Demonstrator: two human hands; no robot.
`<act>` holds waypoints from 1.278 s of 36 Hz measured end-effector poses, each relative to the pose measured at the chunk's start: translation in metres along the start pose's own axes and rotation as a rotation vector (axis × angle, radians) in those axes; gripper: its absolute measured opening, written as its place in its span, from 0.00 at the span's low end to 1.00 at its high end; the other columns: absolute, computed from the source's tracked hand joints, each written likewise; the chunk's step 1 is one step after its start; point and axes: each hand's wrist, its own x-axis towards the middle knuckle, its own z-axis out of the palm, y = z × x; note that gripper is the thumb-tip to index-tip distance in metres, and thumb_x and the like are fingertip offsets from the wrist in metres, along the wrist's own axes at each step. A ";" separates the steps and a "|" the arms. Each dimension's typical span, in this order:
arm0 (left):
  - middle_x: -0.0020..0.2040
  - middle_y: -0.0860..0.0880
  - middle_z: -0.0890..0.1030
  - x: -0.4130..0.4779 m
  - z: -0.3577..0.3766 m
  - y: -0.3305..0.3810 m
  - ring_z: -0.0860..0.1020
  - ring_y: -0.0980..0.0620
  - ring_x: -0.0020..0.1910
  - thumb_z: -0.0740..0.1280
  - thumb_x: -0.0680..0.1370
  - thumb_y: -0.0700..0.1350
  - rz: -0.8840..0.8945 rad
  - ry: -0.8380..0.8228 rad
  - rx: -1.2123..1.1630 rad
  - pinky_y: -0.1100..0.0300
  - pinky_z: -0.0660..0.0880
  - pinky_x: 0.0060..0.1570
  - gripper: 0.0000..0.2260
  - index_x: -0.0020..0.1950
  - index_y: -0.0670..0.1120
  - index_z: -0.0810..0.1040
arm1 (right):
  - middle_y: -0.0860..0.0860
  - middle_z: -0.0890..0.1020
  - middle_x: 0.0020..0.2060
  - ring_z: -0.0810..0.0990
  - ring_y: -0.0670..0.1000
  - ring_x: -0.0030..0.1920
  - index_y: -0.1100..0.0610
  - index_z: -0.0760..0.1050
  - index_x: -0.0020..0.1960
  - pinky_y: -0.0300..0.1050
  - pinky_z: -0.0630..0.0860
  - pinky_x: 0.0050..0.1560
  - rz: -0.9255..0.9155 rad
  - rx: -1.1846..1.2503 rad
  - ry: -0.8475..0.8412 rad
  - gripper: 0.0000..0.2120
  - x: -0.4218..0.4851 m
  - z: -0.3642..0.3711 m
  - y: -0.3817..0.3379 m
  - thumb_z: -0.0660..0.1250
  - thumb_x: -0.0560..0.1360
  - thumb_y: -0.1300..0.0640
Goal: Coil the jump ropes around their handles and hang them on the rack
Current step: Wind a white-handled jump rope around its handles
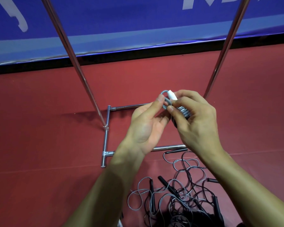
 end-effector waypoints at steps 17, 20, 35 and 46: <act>0.41 0.40 0.80 0.005 -0.002 0.015 0.79 0.46 0.46 0.67 0.65 0.34 -0.140 0.093 -0.110 0.57 0.79 0.50 0.06 0.40 0.36 0.76 | 0.44 0.82 0.46 0.81 0.46 0.43 0.57 0.80 0.44 0.52 0.80 0.45 0.052 0.169 -0.057 0.03 0.004 -0.002 -0.001 0.71 0.71 0.59; 0.41 0.40 0.80 0.004 0.000 0.018 0.79 0.45 0.46 0.65 0.65 0.32 -0.170 0.088 -0.121 0.58 0.81 0.44 0.04 0.37 0.35 0.77 | 0.42 0.82 0.46 0.81 0.44 0.43 0.59 0.80 0.45 0.52 0.80 0.46 0.060 0.163 -0.080 0.05 0.004 -0.003 -0.001 0.72 0.70 0.58; 0.31 0.45 0.74 0.003 0.005 0.013 0.75 0.53 0.32 0.58 0.74 0.24 0.117 0.216 0.393 0.63 0.77 0.33 0.14 0.35 0.40 0.68 | 0.50 0.82 0.44 0.78 0.46 0.44 0.61 0.79 0.46 0.38 0.73 0.47 -0.105 -0.039 -0.097 0.08 0.001 -0.001 0.001 0.74 0.69 0.61; 0.35 0.45 0.78 0.001 -0.002 0.008 0.76 0.53 0.31 0.65 0.75 0.29 0.289 0.235 0.763 0.58 0.79 0.36 0.08 0.38 0.39 0.73 | 0.46 0.77 0.39 0.70 0.42 0.39 0.60 0.79 0.47 0.27 0.66 0.43 -0.068 -0.109 -0.105 0.09 -0.001 -0.001 0.008 0.76 0.68 0.63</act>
